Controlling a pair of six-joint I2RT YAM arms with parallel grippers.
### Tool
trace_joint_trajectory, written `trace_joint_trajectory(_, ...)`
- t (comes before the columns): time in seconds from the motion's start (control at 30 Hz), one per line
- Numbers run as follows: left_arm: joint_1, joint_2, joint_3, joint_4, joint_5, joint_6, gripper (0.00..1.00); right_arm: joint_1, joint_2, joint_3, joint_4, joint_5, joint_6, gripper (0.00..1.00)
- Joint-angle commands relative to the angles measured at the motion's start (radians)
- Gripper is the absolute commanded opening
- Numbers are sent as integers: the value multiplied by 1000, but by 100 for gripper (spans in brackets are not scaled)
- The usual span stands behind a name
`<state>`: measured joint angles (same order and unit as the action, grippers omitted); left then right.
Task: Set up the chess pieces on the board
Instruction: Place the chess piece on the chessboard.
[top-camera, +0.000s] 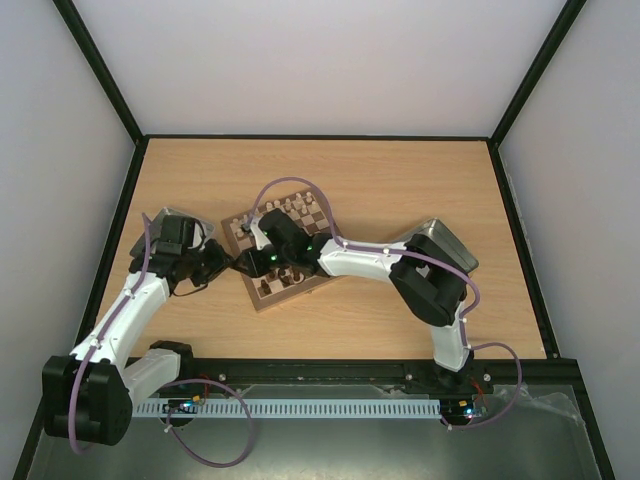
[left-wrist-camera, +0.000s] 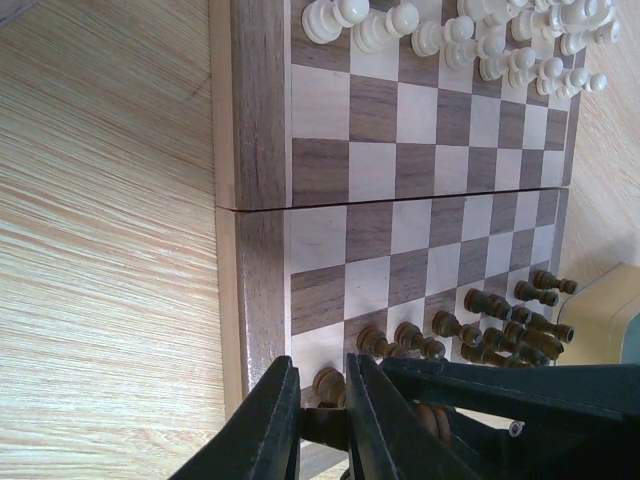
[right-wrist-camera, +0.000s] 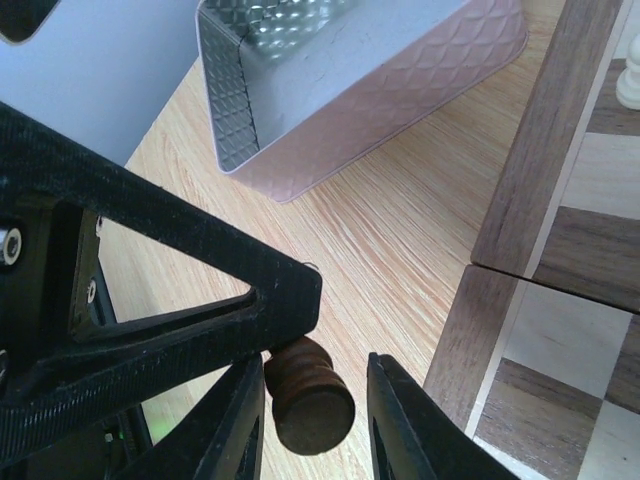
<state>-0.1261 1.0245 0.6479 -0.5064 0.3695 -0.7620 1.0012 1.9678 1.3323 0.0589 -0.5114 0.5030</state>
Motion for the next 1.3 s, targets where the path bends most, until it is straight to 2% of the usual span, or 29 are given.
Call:
trace_joint_trajectory(0.0,-6,5,19,-12,21,16,17,-7,-14,-3,55,9,-19,25)
trace_joint_trajectory(0.2,-7,4,19,-12,32,16,17,-7,-12,-9,83,4,-11,8)
trace_joint_trajectory(0.4,-7,0,31,-22,16,14,23,-12,-46,-52,140,19,39,4)
trace_joint_trajectory(0.57,-4,-31,49,-3,-27,21,43,-34,-125,-163,257,21,113,3)
trace_joint_trajectory(0.7,-4,-102,49,105,43,62,65,-75,-213,-259,384,-26,229,3)
trace_joint_trajectory(0.87,-4,-175,51,233,174,93,82,-124,-350,-366,523,-72,381,3)
trace_joint_trajectory(0.97,-6,-207,38,334,299,80,84,-158,-417,-426,618,-93,503,3)
trace_joint_trajectory(1.1,-8,-264,-11,594,482,-59,81,-195,-470,-499,807,-119,677,4)
trace_joint_trajectory(1.2,-22,-282,-49,770,547,-191,78,-203,-466,-523,968,-159,809,4)
trace_joint_trajectory(1.27,-42,-275,-48,811,554,-225,74,-203,-447,-525,1059,-188,892,4)
